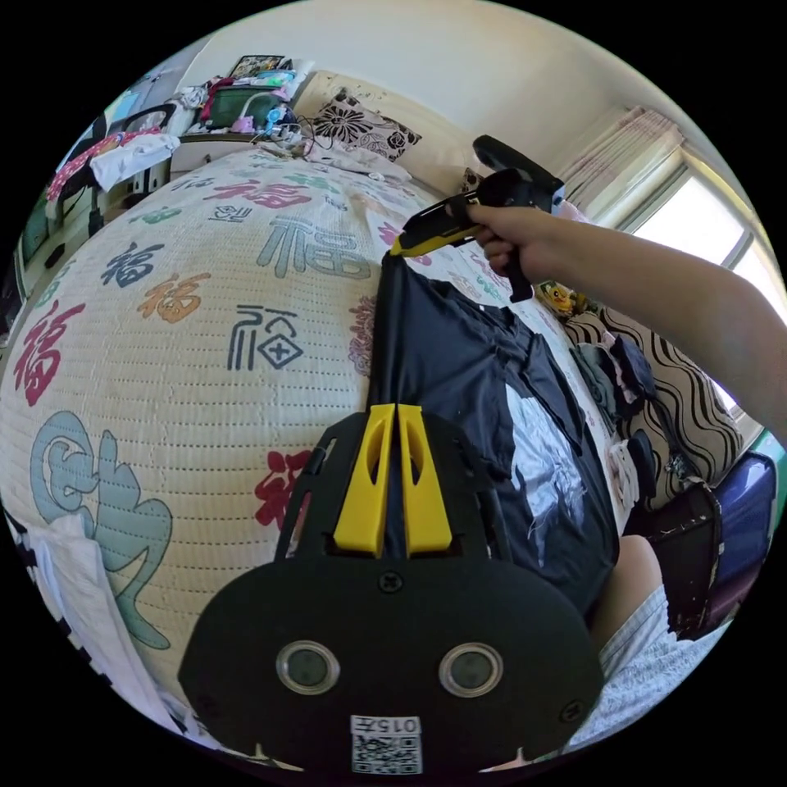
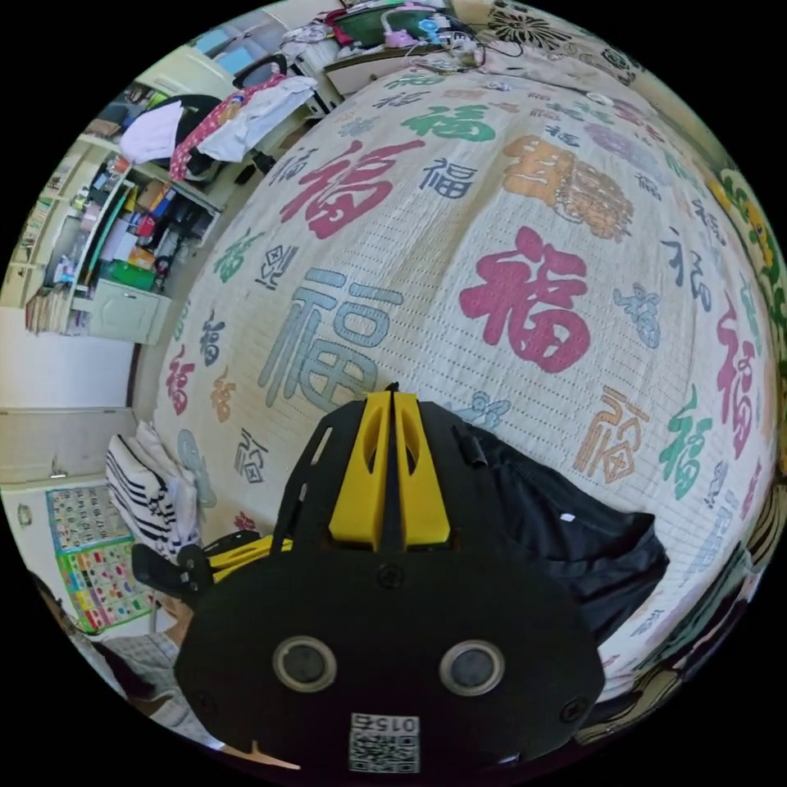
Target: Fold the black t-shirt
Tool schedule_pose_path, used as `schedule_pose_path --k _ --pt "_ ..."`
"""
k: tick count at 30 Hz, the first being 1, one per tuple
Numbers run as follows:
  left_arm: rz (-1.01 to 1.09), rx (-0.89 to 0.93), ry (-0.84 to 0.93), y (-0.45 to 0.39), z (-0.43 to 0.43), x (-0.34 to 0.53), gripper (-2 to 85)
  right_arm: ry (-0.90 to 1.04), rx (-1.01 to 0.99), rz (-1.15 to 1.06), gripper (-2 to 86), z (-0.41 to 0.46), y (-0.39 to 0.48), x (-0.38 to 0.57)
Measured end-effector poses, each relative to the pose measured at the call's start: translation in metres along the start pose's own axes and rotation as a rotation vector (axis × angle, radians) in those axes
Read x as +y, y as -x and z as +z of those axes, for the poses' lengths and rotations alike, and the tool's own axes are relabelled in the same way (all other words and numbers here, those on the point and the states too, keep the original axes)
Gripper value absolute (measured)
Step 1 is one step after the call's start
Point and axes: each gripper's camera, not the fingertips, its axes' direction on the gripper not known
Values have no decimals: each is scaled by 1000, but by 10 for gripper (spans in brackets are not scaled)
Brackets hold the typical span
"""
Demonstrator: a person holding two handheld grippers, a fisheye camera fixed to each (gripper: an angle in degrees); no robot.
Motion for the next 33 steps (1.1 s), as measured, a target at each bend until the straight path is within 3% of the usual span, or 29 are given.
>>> schedule_pose_path --k 6,12,19,23,33 --pt "30 -11 19 -3 -7 -32 7 -42 23 -42 47 -34 -3 20" --pt "163 -17 -22 -13 -35 -97 72 -46 50 -89 53 -96 -74 72" --pt "391 28 133 -65 6 -266 89 -39 84 75 76 -116 -183 150" --pt "577 -86 349 -118 62 -336 89 -26 62 108 81 -108 -210 173" --pt "665 -243 619 -153 137 -390 94 54 87 5 102 -85 -217 189"
